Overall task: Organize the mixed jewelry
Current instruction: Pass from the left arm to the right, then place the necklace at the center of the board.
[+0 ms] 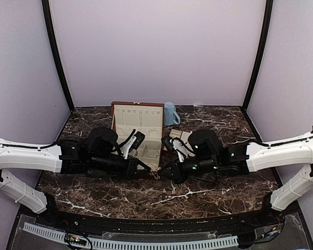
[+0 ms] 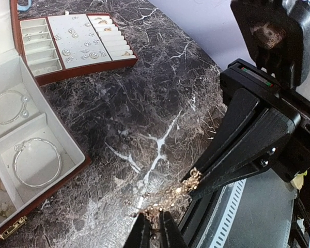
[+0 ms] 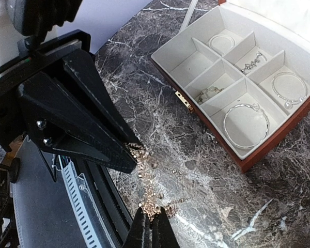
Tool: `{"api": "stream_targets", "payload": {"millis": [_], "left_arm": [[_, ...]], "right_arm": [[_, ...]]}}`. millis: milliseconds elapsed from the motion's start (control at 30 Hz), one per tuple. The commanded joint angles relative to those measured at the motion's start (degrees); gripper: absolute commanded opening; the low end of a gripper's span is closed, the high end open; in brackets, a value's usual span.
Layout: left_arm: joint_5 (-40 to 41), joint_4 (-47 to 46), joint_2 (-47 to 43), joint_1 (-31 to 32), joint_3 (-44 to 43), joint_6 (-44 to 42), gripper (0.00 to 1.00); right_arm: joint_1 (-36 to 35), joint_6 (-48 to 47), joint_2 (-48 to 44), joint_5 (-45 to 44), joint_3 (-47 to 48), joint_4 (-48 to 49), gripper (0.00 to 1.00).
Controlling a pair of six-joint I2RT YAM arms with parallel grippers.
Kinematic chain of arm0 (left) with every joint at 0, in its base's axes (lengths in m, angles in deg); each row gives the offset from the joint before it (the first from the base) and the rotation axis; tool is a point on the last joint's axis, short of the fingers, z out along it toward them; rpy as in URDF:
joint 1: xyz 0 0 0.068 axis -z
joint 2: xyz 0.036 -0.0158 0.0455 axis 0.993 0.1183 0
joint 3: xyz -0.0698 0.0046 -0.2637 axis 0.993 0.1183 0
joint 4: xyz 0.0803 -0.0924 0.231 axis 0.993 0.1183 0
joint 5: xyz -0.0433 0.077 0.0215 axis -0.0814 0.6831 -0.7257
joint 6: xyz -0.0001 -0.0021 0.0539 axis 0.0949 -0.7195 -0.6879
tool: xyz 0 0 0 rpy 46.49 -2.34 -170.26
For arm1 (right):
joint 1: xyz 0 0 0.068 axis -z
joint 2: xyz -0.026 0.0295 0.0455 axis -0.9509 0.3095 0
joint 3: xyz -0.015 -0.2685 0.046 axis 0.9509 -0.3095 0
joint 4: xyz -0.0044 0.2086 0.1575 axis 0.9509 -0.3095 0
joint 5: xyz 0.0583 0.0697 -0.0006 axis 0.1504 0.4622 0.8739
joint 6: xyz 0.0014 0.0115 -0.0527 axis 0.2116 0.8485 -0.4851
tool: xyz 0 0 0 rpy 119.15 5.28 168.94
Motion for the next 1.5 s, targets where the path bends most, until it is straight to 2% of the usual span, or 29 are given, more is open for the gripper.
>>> {"api": "stream_targets", "payload": {"millis": [0, 167, 467, 700, 900, 1100, 1300, 1467], "left_arm": [[-0.05, 1.75, -1.14, 0.1, 1.63, -2.35, 0.12], [-0.69, 1.87, -2.72, 0.1, 5.54, -2.37, 0.25], [3.86, 1.78, -10.91, 0.1, 12.67, 0.88, 0.34], [4.27, 1.42, -12.48, 0.1, 14.33, 1.55, 0.39], [1.91, 0.14, -8.17, 0.22, 13.0, -0.88, 0.42], [0.85, -6.24, -2.25, 1.47, 11.62, -2.72, 0.42], [-0.09, -12.35, 8.6, 4.23, 7.72, -4.77, 0.42], [1.44, -13.64, 16.27, 7.29, 2.75, -7.85, 0.42]], "right_arm": [[-0.49, 1.1, 2.31, 2.47, 1.98, -2.54, 0.0], [-0.94, 2.83, 5.33, 4.68, 1.83, -1.6, 0.0], [-4.08, 4.92, 11.06, 9.62, 4.79, 0.21, 0.0], [-1.59, 7.55, 14.54, 6.96, 0.71, -0.64, 0.0], [-0.05, 9.06, 14.51, 4.05, -1.49, -4.25, 0.0], [1.23, 10.87, 10.91, 1.24, -5.17, -6.08, 0.0], [1.74, 12.82, 8.99, -1.01, -8.44, -7.43, 0.01], [2.64, 14.27, 6.11, -2.77, -10.65, -8.35, 0.08]]}}
